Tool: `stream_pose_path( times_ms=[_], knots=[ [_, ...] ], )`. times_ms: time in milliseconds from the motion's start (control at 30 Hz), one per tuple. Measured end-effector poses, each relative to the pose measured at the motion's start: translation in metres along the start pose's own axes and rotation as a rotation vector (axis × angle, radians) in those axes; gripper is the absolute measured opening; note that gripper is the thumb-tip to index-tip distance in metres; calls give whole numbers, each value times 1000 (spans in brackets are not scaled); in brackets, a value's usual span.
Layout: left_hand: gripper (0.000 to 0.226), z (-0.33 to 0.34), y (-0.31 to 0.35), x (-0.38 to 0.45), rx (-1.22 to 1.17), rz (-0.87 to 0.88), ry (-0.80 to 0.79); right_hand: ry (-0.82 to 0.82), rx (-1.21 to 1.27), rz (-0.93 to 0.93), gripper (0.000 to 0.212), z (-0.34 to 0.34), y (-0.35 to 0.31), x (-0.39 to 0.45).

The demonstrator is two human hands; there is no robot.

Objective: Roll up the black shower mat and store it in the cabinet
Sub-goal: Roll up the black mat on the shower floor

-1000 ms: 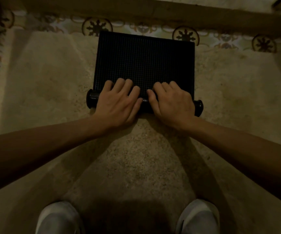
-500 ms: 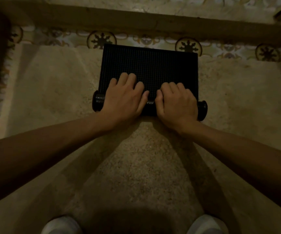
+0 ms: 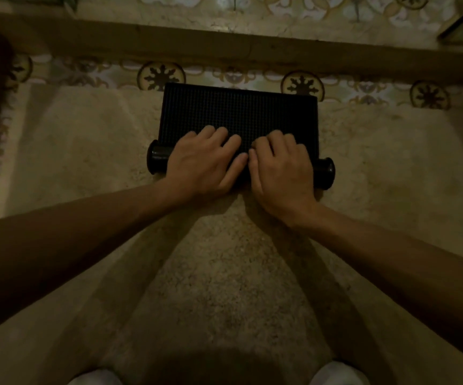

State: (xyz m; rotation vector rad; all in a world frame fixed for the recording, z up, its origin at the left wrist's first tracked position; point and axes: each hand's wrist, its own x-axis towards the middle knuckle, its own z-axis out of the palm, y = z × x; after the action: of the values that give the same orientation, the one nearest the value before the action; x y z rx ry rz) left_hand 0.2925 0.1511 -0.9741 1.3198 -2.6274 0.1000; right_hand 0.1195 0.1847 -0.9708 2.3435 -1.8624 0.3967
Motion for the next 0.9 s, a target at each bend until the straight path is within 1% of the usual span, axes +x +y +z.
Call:
stream_pose_path(
  times_ms=[100,167,233,267,400,533,667,767,900],
  knots=[
    [41,-1,-4,7,-46,-23,17,-12,-27,24,32,4,1,0],
    [43,-2,-3,10,-26,-94,10,-19,-47,11,33,6,3,11],
    [43,-3,-2,11,17,-190,7,-13,-35,56,34,8,7,28],
    [44,-2,0,9,31,-210,7,-10,-15,84,35,9,8,35],
    [44,8,-7,0,64,-119,27,0,31,117,36,15,14,43],
    [41,9,-17,20,71,-80,42,-8,14,100,35,11,14,51],
    [38,10,-26,36,15,-85,91,0,-122,106,40,14,7,39],
    [37,12,-28,39,-9,-105,113,-7,-114,77,42,17,9,32],
    [37,10,-27,41,-9,-136,121,-15,-79,53,43,18,19,60]
  ],
)
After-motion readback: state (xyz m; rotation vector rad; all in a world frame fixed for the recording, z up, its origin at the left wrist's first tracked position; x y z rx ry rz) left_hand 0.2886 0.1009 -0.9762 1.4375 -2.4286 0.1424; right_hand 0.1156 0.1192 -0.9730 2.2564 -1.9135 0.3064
